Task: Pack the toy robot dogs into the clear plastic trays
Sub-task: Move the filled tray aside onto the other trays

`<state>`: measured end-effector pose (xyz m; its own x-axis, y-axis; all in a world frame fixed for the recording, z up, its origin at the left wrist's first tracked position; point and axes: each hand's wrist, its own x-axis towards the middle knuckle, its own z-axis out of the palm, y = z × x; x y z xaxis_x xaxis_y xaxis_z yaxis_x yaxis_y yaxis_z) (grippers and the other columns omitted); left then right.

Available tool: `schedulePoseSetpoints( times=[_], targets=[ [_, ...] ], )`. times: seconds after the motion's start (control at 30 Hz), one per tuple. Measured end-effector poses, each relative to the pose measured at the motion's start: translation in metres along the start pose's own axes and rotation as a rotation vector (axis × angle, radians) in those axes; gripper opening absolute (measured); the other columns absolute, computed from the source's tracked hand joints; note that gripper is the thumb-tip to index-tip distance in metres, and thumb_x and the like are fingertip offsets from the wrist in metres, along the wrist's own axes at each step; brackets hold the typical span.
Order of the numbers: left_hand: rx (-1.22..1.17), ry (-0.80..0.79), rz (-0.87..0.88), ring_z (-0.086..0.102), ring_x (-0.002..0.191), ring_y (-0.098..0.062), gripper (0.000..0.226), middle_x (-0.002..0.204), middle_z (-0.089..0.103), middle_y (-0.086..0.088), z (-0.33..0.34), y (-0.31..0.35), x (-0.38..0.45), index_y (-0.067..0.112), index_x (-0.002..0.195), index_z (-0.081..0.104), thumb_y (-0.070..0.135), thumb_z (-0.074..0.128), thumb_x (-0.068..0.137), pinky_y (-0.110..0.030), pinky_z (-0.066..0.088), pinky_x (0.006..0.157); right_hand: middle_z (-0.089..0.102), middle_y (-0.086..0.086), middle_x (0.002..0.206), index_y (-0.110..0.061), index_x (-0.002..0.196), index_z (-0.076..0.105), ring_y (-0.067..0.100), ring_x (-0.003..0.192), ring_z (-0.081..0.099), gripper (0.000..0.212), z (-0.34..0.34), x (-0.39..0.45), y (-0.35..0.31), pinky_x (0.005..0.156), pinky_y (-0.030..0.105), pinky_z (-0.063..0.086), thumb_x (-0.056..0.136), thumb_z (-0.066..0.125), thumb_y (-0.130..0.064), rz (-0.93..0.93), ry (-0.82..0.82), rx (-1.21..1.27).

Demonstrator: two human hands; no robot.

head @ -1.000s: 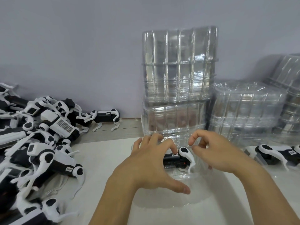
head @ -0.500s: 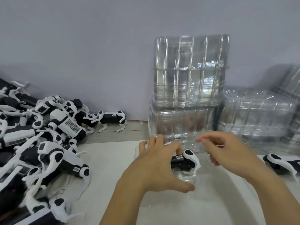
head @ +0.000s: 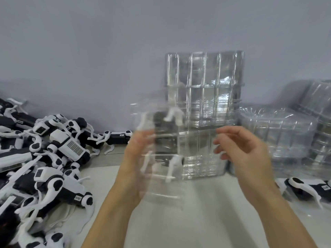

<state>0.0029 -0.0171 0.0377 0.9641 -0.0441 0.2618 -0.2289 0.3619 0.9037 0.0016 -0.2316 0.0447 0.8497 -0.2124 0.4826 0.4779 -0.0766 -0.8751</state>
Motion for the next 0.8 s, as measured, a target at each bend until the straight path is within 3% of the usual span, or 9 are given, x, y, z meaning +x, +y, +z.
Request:
schedulePoseSetpoints(
  times=[0.1,0.3,0.47,0.8],
  targets=[
    [-0.232,0.095,-0.073,0.077,0.087,-0.024,0.074,0.1,0.078,-0.006,0.0,0.004,-0.005,0.025,0.099,0.08,0.078,0.081,0.046,-0.037,0.06,0.062,0.073,-0.004,0.084,-0.031,0.093,0.075,0.014,0.075,0.069,0.02,0.028,-0.009,-0.008,0.067,0.023,0.055,0.088,0.075,-0.012,-0.089,-0.165,-0.107],
    [-0.299,0.175,-0.129,0.077,0.075,-0.02,0.065,0.09,0.079,-0.004,-0.001,-0.003,-0.007,0.027,0.093,0.082,0.08,0.064,0.061,-0.034,0.059,0.059,0.066,-0.012,0.089,-0.032,0.096,0.075,0.014,0.075,0.068,0.026,0.055,-0.02,-0.016,0.067,0.022,0.055,0.079,0.084,-0.014,-0.122,-0.298,-0.125],
    [-0.378,0.149,-0.183,0.069,0.093,-0.032,0.084,0.114,0.071,-0.014,-0.007,-0.007,-0.002,0.019,0.109,0.077,0.081,0.078,0.051,-0.042,0.051,0.081,0.069,-0.008,0.084,-0.027,0.087,0.077,0.011,0.068,0.066,0.032,0.049,-0.018,-0.022,0.068,0.021,0.055,0.07,0.088,-0.003,-0.05,-0.351,-0.082],
    [-0.455,0.024,-0.18,0.071,0.078,-0.028,0.074,0.098,0.074,-0.011,-0.009,-0.011,0.0,0.023,0.101,0.076,0.077,0.081,0.051,-0.036,0.055,0.065,0.069,-0.007,0.083,-0.028,0.084,0.077,0.012,0.066,0.066,0.034,0.047,-0.017,-0.026,0.064,0.019,0.055,0.067,0.09,-0.001,-0.024,-0.375,-0.072]
  ],
)
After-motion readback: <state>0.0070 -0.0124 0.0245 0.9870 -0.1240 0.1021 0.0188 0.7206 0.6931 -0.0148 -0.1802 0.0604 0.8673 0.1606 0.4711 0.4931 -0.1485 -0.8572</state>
